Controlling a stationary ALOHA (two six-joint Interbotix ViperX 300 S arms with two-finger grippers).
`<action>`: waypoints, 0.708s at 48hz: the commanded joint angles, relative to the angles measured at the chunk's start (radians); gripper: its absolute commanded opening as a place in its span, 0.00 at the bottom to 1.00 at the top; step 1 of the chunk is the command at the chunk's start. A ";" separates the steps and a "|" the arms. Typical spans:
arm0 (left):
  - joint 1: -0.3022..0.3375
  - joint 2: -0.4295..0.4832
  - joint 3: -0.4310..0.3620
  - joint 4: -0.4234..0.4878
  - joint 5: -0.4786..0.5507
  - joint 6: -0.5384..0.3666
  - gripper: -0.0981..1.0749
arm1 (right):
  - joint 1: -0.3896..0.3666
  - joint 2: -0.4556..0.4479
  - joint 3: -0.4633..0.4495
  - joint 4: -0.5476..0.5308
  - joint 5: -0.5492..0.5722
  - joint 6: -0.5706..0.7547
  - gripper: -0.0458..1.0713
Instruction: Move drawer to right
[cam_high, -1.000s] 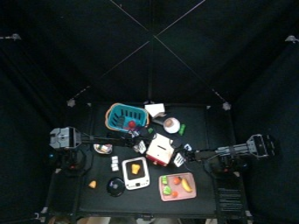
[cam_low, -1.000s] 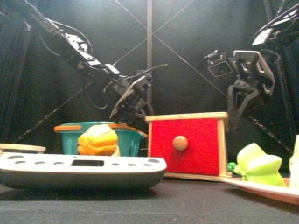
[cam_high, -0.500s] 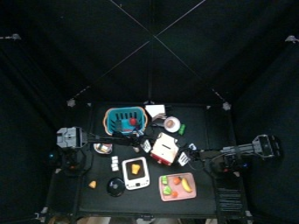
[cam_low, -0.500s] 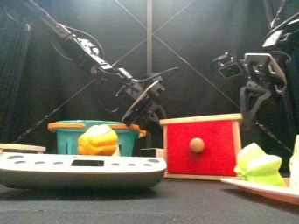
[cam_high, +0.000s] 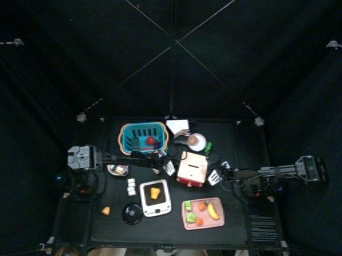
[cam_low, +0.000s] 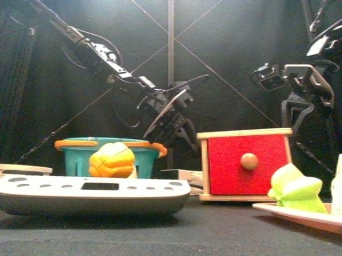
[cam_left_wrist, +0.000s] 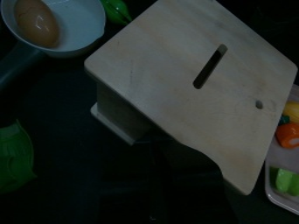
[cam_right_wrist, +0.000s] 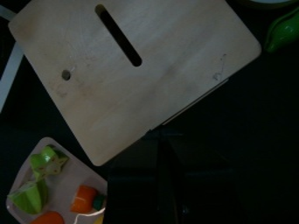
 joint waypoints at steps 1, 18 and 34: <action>-0.025 -0.080 0.003 0.005 -0.008 -0.002 0.46 | -0.002 -0.023 -0.018 -0.005 -0.009 0.000 0.41; -0.021 -0.103 0.058 0.003 -0.021 -0.003 0.46 | -0.008 -0.023 -0.003 -0.005 -0.014 0.000 0.41; -0.020 -0.084 0.054 0.002 -0.014 -0.002 0.46 | -0.002 -0.023 -0.002 0.002 -0.015 0.000 0.41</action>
